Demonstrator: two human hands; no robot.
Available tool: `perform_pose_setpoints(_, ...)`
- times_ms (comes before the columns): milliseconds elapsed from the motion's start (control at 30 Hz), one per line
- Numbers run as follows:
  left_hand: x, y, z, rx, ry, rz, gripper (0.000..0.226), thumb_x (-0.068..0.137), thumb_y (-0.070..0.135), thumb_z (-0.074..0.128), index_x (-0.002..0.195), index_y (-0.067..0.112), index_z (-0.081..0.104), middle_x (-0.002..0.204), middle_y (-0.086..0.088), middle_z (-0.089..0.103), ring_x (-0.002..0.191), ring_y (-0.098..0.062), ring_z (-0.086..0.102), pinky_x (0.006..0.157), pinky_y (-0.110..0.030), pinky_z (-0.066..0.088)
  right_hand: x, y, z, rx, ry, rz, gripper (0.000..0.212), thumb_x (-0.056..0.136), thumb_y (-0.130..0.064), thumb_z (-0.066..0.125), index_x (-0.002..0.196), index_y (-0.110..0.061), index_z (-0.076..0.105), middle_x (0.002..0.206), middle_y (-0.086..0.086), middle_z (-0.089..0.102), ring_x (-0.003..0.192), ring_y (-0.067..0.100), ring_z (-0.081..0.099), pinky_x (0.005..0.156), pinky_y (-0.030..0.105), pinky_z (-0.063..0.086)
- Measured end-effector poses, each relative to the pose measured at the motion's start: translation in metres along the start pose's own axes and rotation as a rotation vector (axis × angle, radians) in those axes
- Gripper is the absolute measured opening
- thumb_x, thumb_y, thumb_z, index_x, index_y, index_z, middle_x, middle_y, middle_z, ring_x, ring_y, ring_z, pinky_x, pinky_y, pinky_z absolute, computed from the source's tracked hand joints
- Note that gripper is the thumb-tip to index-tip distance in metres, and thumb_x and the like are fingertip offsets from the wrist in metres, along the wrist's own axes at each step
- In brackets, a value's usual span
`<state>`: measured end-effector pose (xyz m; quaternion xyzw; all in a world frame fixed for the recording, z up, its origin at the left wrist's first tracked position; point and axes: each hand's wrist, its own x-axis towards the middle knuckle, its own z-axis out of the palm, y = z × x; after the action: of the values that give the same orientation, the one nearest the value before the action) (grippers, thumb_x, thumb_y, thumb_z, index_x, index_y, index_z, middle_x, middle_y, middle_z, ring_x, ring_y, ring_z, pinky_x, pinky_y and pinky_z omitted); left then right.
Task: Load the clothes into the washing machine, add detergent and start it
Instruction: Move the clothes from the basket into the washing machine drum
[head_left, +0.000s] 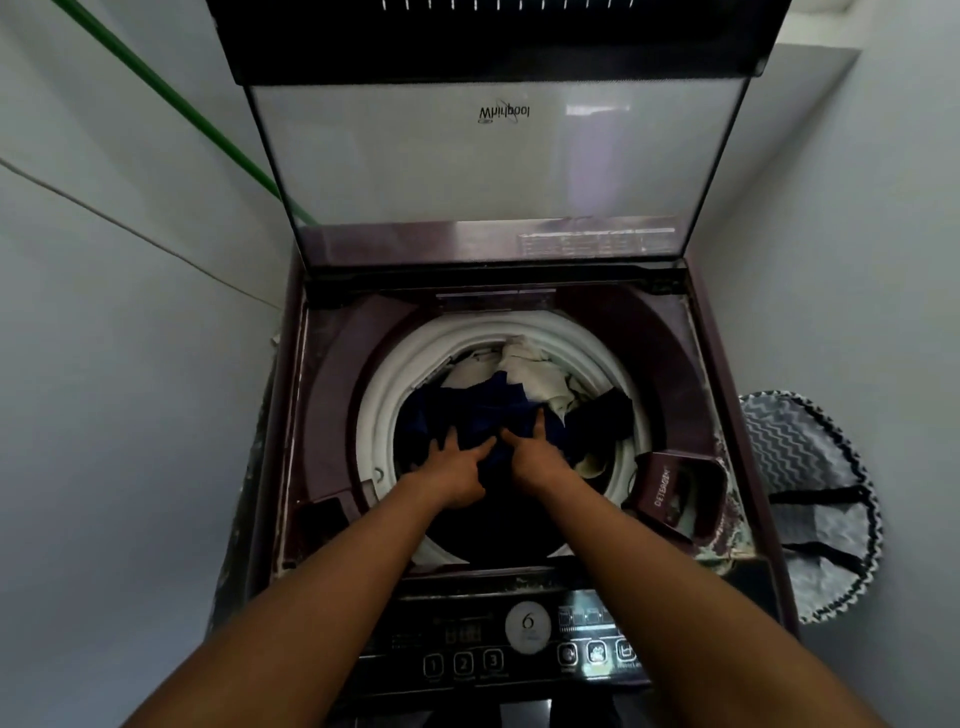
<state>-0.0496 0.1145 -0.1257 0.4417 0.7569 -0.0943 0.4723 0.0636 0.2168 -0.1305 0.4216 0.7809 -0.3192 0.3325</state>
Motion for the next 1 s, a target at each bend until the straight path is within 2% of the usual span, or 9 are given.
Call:
perform_pose_setpoints(67, 0.005, -0.003, -0.003, -0.039, 0.029, 0.021, 0.08, 0.091, 0.041, 0.058, 0.149, 0.058, 0.006, 0.164, -0.009, -0.014, 0.148, -0.047, 0.001, 0.118, -0.063, 0.016, 0.002, -0.001, -0.001, -0.02, 0.02, -0.02, 0.071, 0.098, -0.033, 0.055, 0.154, -0.047, 0.014, 0.159, 0.014, -0.032, 0.148, 0.047, 0.013, 0.113, 0.058, 0.034)
perform_pose_setpoints(167, 0.002, -0.011, -0.011, -0.079, 0.165, 0.08, 0.069, 0.091, 0.037, 0.055, 0.15, 0.051, 0.023, 0.163, -0.012, 0.012, 0.143, -0.042, 0.024, 0.115, -0.054, 0.03, -0.002, -0.001, -0.008, -0.062, 0.026, -0.045, 0.078, 0.094, -0.037, 0.061, 0.154, -0.048, 0.012, 0.16, 0.015, -0.028, 0.145, 0.045, 0.025, 0.11, 0.051, 0.04)
perform_pose_setpoints(300, -0.015, -0.006, -0.02, 0.011, 0.254, 0.069, 0.06, 0.095, 0.031, 0.052, 0.15, 0.042, 0.032, 0.156, -0.011, 0.022, 0.136, -0.039, 0.029, 0.108, -0.057, 0.037, -0.019, -0.008, -0.014, -0.168, 0.047, -0.019, 0.087, 0.089, -0.045, 0.063, 0.153, -0.048, 0.004, 0.163, 0.02, -0.011, 0.14, 0.049, 0.027, 0.105, 0.06, 0.039)
perform_pose_setpoints(400, -0.034, 0.008, -0.03, 0.087, 0.44, 0.067, 0.049, 0.095, 0.026, 0.053, 0.142, 0.035, 0.046, 0.148, -0.009, 0.031, 0.132, -0.033, 0.031, 0.102, -0.054, 0.038, -0.035, -0.018, -0.018, -0.213, 0.174, -0.032, 0.091, 0.081, -0.042, 0.074, 0.15, -0.037, 0.016, 0.154, 0.022, 0.018, 0.136, 0.046, 0.026, 0.101, 0.062, 0.037)
perform_pose_setpoints(500, -0.042, 0.021, -0.036, 0.008, 0.607, 0.13, 0.037, 0.093, 0.027, 0.055, 0.13, 0.03, 0.057, 0.134, -0.005, 0.042, 0.124, -0.027, 0.038, 0.095, -0.048, 0.042, -0.052, -0.018, -0.026, -0.19, 0.246, -0.061, 0.095, 0.069, -0.047, 0.083, 0.145, -0.031, 0.028, 0.147, 0.016, 0.024, 0.138, 0.041, 0.022, 0.106, 0.061, 0.029)
perform_pose_setpoints(600, -0.045, 0.04, -0.041, -0.099, 0.642, 0.194, 0.034, 0.092, 0.027, 0.056, 0.126, 0.027, 0.059, 0.128, -0.002, 0.045, 0.123, -0.023, 0.041, 0.096, -0.046, 0.045, -0.067, -0.011, -0.037, -0.076, 0.347, -0.09, 0.07, 0.079, -0.044, 0.073, 0.138, -0.023, 0.041, 0.139, 0.014, 0.034, 0.133, 0.038, 0.031, 0.103, 0.058, 0.032)
perform_pose_setpoints(667, -0.046, 0.057, -0.045, -0.125, 0.657, 0.248, 0.033, 0.092, 0.026, 0.057, 0.125, 0.025, 0.059, 0.125, 0.0, 0.048, 0.121, -0.021, 0.045, 0.096, -0.045, 0.046, -0.076, -0.001, -0.046, 0.025, 0.491, -0.109, 0.045, 0.088, -0.034, 0.061, 0.128, -0.016, 0.051, 0.129, 0.013, 0.043, 0.124, 0.035, 0.043, 0.096, 0.053, 0.04)
perform_pose_setpoints(733, -0.047, 0.075, -0.047, -0.142, 0.677, 0.312, 0.03, 0.093, 0.026, 0.057, 0.122, 0.024, 0.06, 0.12, 0.001, 0.05, 0.118, -0.021, 0.048, 0.096, -0.044, 0.048, -0.084, 0.012, -0.057, 0.088, 0.607, -0.134, 0.031, 0.091, -0.027, 0.056, 0.116, -0.011, 0.056, 0.12, 0.013, 0.049, 0.113, 0.035, 0.052, 0.085, 0.048, 0.047)
perform_pose_setpoints(1000, -0.053, 0.169, -0.054, -0.244, 0.736, 0.554, 0.027, 0.095, 0.018, 0.054, 0.121, 0.018, 0.061, 0.116, -0.001, 0.055, 0.108, -0.018, 0.055, 0.095, -0.041, 0.049, -0.119, 0.088, -0.095, 0.168, 0.973, -0.131, 0.015, 0.083, -0.016, 0.058, 0.086, -0.002, 0.061, 0.095, 0.018, 0.058, 0.091, 0.041, 0.058, 0.068, 0.047, 0.049)
